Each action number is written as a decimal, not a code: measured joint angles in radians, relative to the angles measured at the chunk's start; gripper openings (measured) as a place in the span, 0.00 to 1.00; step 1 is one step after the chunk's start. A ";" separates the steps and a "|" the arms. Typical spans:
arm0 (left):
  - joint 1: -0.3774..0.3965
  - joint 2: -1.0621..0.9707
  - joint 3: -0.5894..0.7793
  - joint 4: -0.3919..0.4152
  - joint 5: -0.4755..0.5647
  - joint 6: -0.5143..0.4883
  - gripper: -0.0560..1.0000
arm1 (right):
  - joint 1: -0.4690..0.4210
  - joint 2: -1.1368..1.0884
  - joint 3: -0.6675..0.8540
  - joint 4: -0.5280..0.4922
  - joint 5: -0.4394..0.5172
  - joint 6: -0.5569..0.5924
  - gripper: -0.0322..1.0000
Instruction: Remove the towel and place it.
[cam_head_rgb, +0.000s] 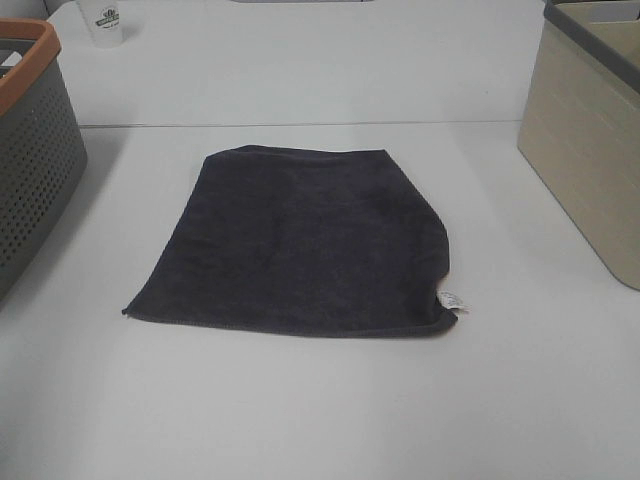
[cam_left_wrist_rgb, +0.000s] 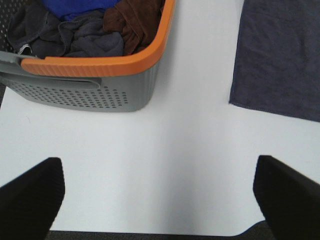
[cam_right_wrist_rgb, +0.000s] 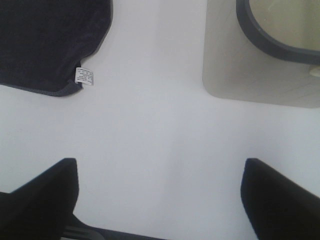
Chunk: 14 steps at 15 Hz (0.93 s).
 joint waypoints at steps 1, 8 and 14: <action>0.000 -0.059 0.038 -0.010 0.000 0.001 0.96 | 0.000 -0.061 0.044 0.000 -0.001 0.000 0.86; 0.000 -0.383 0.235 -0.014 -0.028 0.003 0.96 | 0.000 -0.477 0.336 0.040 -0.053 0.008 0.86; 0.000 -0.612 0.315 -0.014 -0.056 0.005 0.96 | 0.000 -0.657 0.410 0.127 -0.051 -0.040 0.86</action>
